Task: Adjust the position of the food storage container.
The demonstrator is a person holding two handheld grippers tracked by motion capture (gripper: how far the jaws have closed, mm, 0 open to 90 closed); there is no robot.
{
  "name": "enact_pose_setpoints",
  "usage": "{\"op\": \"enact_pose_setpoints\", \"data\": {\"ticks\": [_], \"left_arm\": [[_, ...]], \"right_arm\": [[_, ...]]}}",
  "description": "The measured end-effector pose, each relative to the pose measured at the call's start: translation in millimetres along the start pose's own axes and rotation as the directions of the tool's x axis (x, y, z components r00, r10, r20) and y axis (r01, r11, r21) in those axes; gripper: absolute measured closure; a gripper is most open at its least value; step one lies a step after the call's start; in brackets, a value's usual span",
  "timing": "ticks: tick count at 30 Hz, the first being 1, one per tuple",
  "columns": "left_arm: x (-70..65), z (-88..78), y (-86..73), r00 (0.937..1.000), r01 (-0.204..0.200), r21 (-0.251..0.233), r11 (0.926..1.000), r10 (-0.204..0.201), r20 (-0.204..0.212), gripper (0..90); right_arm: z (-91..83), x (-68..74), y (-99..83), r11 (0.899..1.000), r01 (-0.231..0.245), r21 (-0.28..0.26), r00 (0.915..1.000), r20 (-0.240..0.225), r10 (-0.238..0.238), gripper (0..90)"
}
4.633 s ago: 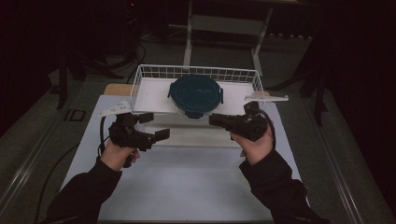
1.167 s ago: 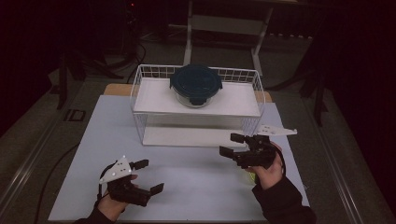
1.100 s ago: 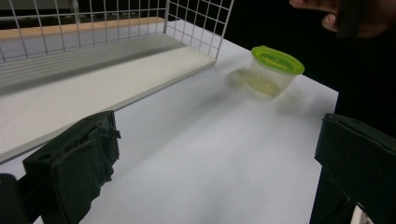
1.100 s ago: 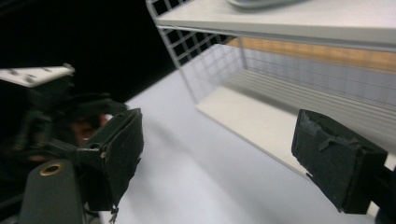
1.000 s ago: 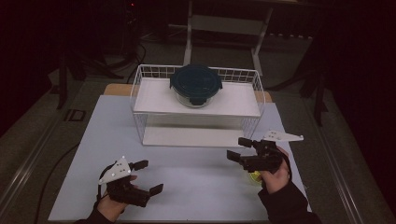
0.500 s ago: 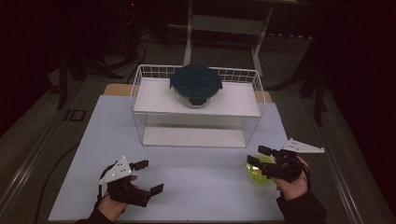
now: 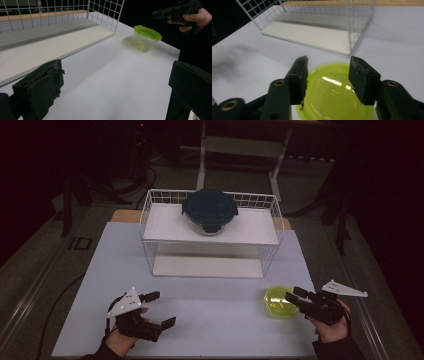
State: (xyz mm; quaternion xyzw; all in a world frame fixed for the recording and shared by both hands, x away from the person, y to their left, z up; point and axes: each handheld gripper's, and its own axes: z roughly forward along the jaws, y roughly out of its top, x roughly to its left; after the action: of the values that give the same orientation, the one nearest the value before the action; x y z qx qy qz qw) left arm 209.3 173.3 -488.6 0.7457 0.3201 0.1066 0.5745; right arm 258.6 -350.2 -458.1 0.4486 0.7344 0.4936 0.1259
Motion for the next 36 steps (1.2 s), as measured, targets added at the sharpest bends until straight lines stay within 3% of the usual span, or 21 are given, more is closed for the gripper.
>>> {"op": "enact_pose_setpoints", "data": {"ticks": [10,20,27,31,36], "left_arm": [[-1.6,2.1,0.8,0.9999,-0.007,-0.001,1.0000,0.007,0.012,0.0],[-0.4,2.4,0.2,0.9999,-0.007,-0.002,1.0000,0.007,0.012,0.0],[0.0,2.9,-0.6,0.9999,-0.006,-0.001,1.0000,0.006,0.013,0.0],[0.0,2.6,-0.2,0.9998,-0.005,-0.008,1.0000,0.005,0.017,0.0],[0.2,2.1,-0.2,0.9998,-0.004,-0.007,1.0000,0.004,0.018,0.0]], "right_arm": [[-11.9,-19.8,-18.0,0.999,-0.030,0.011,0.9970,0.072,0.029,60.5],[-15.8,-38.2,-33.7,0.997,-0.060,0.054,0.9861,0.158,0.051,74.9],[-9.8,-43.7,-48.4,0.993,-0.084,0.083,0.9818,0.177,0.068,82.2],[-5.3,-44.6,-54.6,0.990,-0.094,0.108,0.9823,0.172,0.075,88.6],[2.5,-43.4,-60.2,0.986,-0.096,0.134,0.9845,0.159,0.074,89.8]]}}
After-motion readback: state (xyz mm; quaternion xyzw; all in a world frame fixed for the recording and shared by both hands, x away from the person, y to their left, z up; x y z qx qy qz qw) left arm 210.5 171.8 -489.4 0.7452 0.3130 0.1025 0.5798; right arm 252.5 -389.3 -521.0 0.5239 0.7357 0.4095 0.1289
